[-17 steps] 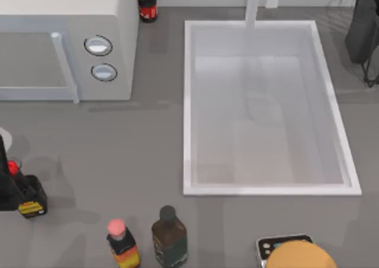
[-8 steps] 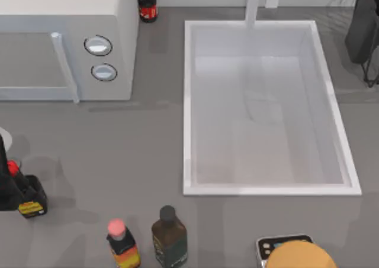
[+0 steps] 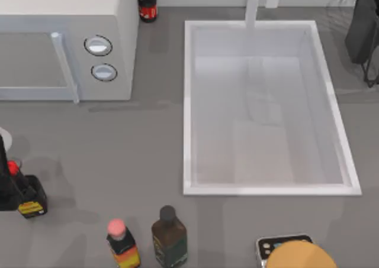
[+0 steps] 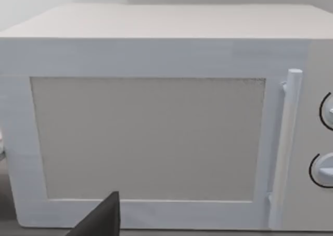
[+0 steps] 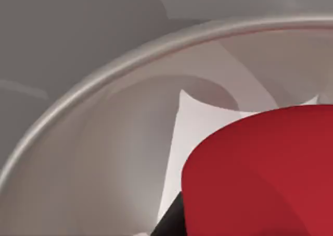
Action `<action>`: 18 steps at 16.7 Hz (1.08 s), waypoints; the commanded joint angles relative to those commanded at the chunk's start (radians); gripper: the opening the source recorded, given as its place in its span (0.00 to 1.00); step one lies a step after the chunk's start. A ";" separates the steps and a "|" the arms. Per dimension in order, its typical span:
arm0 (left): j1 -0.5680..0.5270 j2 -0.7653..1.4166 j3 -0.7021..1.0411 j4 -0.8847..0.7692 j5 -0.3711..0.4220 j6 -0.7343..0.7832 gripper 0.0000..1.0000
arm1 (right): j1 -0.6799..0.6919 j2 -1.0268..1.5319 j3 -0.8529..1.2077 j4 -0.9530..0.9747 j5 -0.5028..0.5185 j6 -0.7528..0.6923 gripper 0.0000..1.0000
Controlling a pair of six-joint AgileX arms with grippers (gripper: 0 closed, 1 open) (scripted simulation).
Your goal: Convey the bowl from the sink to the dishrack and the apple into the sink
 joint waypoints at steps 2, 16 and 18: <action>0.000 0.000 0.000 0.000 0.000 0.000 1.00 | -0.001 -0.033 0.061 -0.101 0.001 -0.002 0.00; 0.000 0.000 0.000 0.000 0.000 0.000 1.00 | 0.064 -0.086 0.166 -0.170 0.039 0.009 0.00; 0.000 0.000 0.000 0.000 0.000 0.000 1.00 | 0.124 -0.068 0.154 -0.054 0.080 0.025 0.00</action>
